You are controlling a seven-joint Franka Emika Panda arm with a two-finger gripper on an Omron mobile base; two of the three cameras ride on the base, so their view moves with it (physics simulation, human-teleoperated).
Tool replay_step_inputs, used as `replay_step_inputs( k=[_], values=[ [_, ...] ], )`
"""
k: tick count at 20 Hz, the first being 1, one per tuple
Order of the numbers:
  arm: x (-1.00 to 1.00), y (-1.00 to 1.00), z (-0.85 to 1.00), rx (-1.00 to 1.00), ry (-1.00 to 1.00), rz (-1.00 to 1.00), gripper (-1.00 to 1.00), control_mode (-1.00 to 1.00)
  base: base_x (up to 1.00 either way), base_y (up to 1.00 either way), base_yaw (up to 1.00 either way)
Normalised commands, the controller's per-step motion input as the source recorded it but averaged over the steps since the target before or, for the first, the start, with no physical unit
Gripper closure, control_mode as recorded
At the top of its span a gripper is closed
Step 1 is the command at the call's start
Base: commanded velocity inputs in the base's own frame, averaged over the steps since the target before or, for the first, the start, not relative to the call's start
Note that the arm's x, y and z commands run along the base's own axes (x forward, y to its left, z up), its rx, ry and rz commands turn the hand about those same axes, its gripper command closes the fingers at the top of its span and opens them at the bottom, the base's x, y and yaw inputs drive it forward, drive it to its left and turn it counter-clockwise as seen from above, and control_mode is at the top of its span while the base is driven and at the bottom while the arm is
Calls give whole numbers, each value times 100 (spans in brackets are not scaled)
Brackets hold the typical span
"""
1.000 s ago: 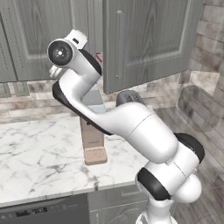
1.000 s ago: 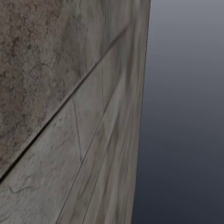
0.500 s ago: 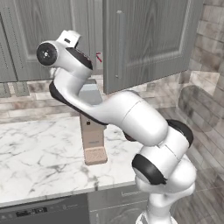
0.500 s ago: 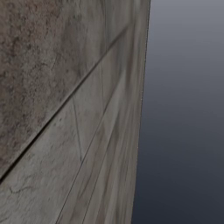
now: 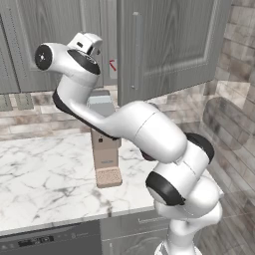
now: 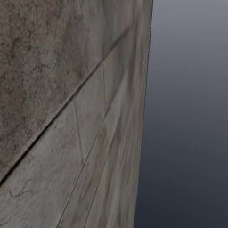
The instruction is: The dining table condiment station is running low on oil/vinegar bottle. Refill the condiment station by opening the cabinet and taking the oil/vinegar bottle from the cabinet and placing it on the dining table.
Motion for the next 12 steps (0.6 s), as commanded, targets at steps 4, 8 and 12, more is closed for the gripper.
replay_step_inputs(
  k=[4,8,12],
  values=[
    [-42,-85,0,0,0,-13,-100,-100,0,0,0],
    [-70,-89,0,2,-2,-13,-100,-100,0,0,0],
    [-95,-85,0,3,-9,-14,-100,-100,0,0,0]
  ],
)
